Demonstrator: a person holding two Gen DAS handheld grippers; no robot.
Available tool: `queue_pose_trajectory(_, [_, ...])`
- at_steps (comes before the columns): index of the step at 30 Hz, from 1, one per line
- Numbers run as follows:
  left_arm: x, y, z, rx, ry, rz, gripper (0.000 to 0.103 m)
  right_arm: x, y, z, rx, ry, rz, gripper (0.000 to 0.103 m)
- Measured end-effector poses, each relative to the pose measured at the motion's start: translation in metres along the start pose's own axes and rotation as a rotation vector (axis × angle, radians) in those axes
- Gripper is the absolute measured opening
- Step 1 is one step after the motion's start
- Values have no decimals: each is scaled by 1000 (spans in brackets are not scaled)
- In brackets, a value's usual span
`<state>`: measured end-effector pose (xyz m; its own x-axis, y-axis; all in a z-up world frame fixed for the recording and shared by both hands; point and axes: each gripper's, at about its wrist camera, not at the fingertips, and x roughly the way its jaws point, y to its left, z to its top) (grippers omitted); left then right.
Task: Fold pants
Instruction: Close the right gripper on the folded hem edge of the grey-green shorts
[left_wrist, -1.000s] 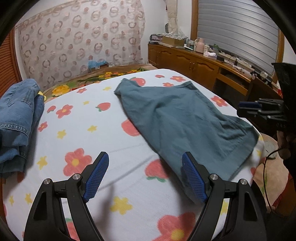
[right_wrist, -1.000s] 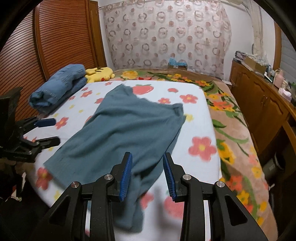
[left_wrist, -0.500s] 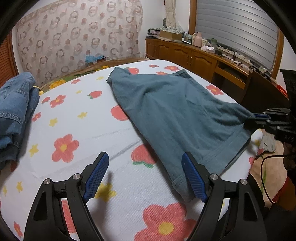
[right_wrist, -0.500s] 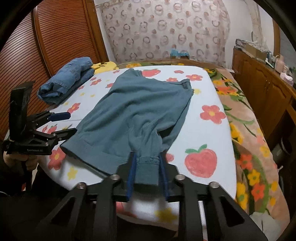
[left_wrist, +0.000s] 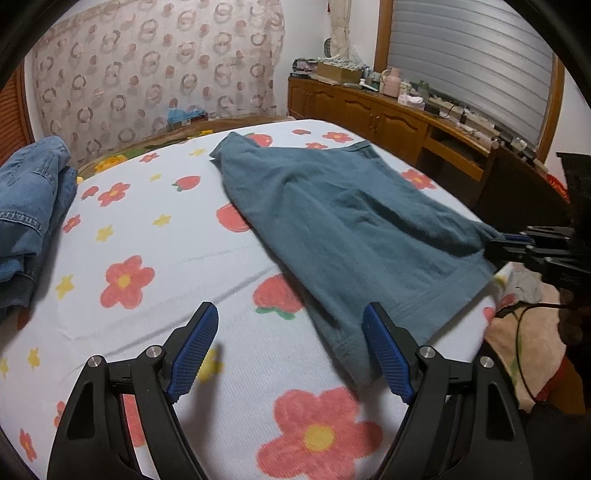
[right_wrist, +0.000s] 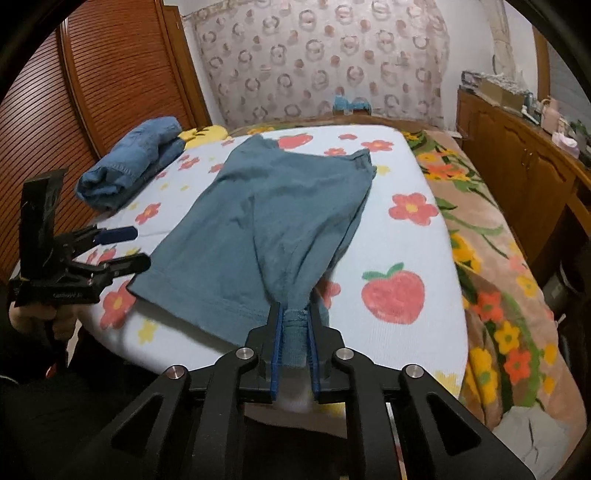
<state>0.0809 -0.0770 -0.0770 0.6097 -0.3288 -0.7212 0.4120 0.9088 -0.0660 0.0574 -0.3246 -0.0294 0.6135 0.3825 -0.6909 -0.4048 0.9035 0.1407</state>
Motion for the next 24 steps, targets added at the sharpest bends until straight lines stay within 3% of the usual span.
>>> queue_pose_trajectory(1, [-1,-1,-1,0,0,-12,80,2,2,-1,-3,2,-11,26])
queue_pose_trajectory(8, [-1,-16,-9,26,25,-63,79,14,-4,-9,20,25,-22,35])
queue_pose_trajectory(21, [6,-31,-11,46,52,-137,34,21,-3,-10,21,8,4,35])
queue_pose_trajectory(24, [1,-33,-9,55,39,-139,22,19,-1,-9,11,2,34,20])
